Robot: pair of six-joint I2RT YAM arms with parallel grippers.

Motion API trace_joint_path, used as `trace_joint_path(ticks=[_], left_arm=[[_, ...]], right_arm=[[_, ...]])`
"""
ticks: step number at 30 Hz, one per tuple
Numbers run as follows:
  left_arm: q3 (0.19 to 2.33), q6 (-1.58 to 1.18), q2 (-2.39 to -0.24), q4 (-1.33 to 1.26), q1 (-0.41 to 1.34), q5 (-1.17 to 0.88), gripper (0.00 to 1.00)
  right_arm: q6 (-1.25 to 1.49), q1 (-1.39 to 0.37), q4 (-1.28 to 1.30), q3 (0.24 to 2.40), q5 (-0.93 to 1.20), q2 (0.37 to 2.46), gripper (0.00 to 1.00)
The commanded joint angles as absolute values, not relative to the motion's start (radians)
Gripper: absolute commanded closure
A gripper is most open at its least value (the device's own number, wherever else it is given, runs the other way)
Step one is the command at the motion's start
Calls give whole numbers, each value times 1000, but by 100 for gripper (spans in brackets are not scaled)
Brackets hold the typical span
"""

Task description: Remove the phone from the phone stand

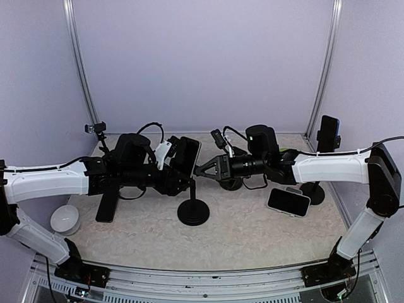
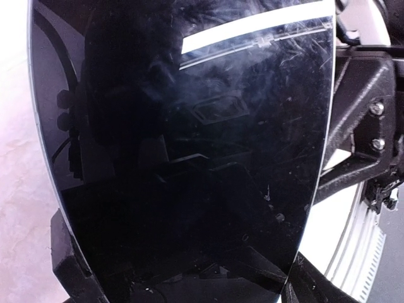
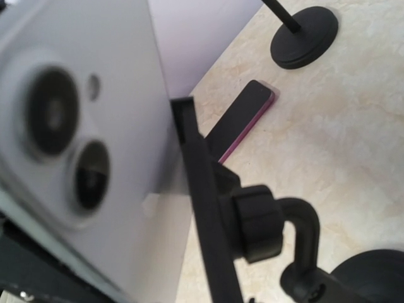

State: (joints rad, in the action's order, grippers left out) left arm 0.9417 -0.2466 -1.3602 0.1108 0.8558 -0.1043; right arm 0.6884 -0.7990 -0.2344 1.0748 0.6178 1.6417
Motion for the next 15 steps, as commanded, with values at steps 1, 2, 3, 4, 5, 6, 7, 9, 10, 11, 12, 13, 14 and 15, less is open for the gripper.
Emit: trace_joint_path(ticks=[1,2,3,4,5,6,7,9,10,11,12,13,14,15], left_arm=[[951,-293,-1369,33,868,-74,71],[962,-292,-1383,27,894,-86,72],[974,-290,-1394,18,914,-93,72],[990,-292,-1407,9,935,-101,72],[1006,-295,-1417,2,954,-106,71],[1027,-301,-1428,-2,970,-111,71],[1054,-308,-1440,-2,987,-115,71],[1093,-304,-1457,8,1012,-106,71],[1103,-306,-1460,14,1019,-102,71],[1106,-310,-1455,14,1021,-103,71],[1107,-318,-1448,15,1022,-100,71],[1107,-323,-1437,19,1023,-94,71],[1108,-327,-1426,28,1023,-84,71],[1110,-331,-1409,41,1025,-67,72]], right_arm=[[689,-757,-154,1067,639,1620,100],[690,-758,-153,1071,635,1621,100],[690,-758,-153,1075,632,1624,100],[690,-757,-153,1079,630,1626,100],[690,-758,-152,1084,629,1628,100],[690,-758,-152,1088,630,1629,100],[689,-757,-152,1092,632,1632,100],[688,-757,-150,1095,635,1634,100],[685,-758,-148,1096,633,1634,100],[684,-758,-147,1094,631,1633,100],[683,-757,-145,1094,629,1633,100],[681,-758,-144,1094,629,1632,100],[680,-758,-142,1095,628,1632,100],[679,-758,-139,1096,630,1632,100]])
